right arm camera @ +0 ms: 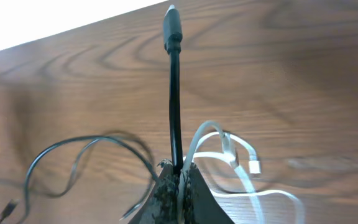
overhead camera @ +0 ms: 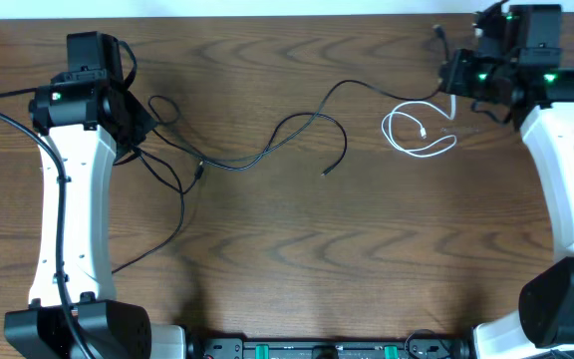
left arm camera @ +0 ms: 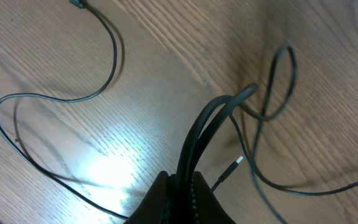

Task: Untangle cables

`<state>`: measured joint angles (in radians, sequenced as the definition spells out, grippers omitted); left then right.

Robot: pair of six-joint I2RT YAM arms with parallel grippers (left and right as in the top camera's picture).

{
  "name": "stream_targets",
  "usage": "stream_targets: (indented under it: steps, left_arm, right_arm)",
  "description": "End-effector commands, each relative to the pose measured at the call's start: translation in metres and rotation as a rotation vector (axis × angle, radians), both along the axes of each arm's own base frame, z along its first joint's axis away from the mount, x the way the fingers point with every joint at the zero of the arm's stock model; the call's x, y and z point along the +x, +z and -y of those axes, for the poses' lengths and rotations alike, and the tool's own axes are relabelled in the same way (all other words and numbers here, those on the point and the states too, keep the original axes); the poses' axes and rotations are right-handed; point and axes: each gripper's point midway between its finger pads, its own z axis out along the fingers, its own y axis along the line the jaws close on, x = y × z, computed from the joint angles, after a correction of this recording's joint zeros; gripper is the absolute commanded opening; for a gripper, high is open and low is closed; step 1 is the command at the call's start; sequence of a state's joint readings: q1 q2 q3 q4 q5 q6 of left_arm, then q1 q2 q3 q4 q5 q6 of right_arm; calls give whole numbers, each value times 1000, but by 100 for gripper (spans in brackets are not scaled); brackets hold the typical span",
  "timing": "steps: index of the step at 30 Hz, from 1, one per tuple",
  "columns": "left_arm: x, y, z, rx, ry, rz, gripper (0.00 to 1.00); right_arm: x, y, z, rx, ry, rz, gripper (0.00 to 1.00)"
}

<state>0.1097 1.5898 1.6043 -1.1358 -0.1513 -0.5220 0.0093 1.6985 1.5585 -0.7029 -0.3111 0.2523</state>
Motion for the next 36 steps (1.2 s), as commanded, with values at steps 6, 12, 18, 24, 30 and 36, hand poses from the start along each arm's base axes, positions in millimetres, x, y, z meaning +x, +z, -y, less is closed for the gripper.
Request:
stream_targets:
  steps: [6,12,18,24,30,36]
  left_arm:
    - [0,-12,1,-11,-14,-26,7]
    - [0,-12,1,-11,-14,-26,7]
    - [-1,-13,1,-5,-32,-32,7]
    - [-1,-13,1,-5,-31,-31,7]
    - [-1,-12,1,-5,-31,-31,7]
    - [1,-14,9,-49,-48,-27,8]
  right_arm:
    - [-33,3,-135,9,431,99,1]
    - [-62,-20,-220,17,621,85,1]
    - [-72,-72,-249,-35,671,-10,17]
    - [-46,-74,-214,-95,556,-1,79]
    - [-56,-104,-163,-201,355,-200,76]
    - [-78,-131,-154,-233,363,-295,80]
